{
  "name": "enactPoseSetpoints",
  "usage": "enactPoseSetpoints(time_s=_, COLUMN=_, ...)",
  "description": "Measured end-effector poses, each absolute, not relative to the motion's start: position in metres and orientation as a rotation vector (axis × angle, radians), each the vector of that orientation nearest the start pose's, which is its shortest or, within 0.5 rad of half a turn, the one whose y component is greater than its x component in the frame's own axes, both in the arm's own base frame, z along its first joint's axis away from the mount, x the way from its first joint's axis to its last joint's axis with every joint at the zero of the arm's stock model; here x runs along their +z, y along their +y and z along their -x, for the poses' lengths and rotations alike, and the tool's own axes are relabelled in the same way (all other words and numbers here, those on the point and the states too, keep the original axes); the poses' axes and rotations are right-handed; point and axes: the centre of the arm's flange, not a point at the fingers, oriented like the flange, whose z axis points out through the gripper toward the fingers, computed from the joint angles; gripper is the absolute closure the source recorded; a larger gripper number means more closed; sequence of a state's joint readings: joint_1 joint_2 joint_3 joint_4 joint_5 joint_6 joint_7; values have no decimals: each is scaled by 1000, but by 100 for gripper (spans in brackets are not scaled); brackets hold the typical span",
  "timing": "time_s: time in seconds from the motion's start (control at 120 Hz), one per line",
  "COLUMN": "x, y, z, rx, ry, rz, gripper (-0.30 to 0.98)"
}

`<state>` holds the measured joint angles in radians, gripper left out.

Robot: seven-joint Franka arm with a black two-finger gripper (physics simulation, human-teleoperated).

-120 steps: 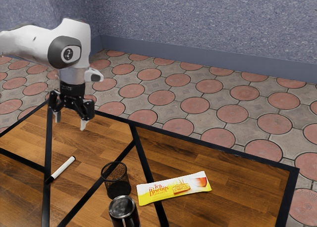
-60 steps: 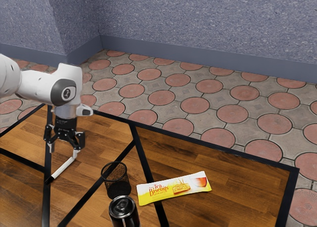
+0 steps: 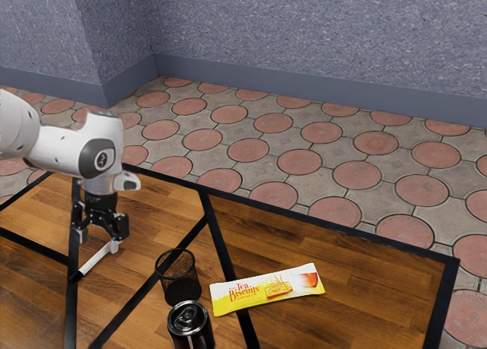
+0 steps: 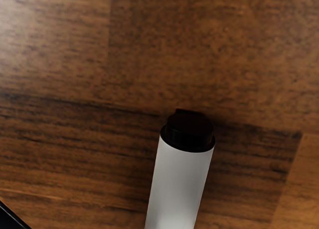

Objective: Put the marker into the pen holder.

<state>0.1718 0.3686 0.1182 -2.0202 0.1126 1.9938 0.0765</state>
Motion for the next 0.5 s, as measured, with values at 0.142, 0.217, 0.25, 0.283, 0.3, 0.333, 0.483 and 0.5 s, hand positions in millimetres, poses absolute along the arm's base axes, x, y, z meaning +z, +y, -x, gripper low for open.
enactPoseSetpoints(time_s=0.142, x=241, y=164, z=-531, rx=620, ry=-171, rz=3020, gripper=1)
enactPoseSetpoints(time_s=0.217, x=242, y=164, z=-531, rx=612, ry=-149, rz=3025, gripper=15)
enactPoseSetpoints(time_s=0.25, x=242, y=164, z=-532, rx=610, ry=-141, rz=3028, gripper=23)
enactPoseSetpoints(time_s=0.283, x=242, y=164, z=-532, rx=609, ry=-132, rz=3029, gripper=30)
enactPoseSetpoints(time_s=0.3, x=242, y=164, z=-532, rx=608, ry=-128, rz=3030, gripper=33)
enactPoseSetpoints(time_s=0.333, x=242, y=164, z=-532, rx=608, ry=-120, rz=3032, gripper=38)
enactPoseSetpoints(time_s=0.483, x=242, y=163, z=-532, rx=606, ry=-90, rz=3038, gripper=53)
enactPoseSetpoints(time_s=0.5, x=242, y=163, z=-532, rx=607, ry=-87, rz=3039, gripper=54)
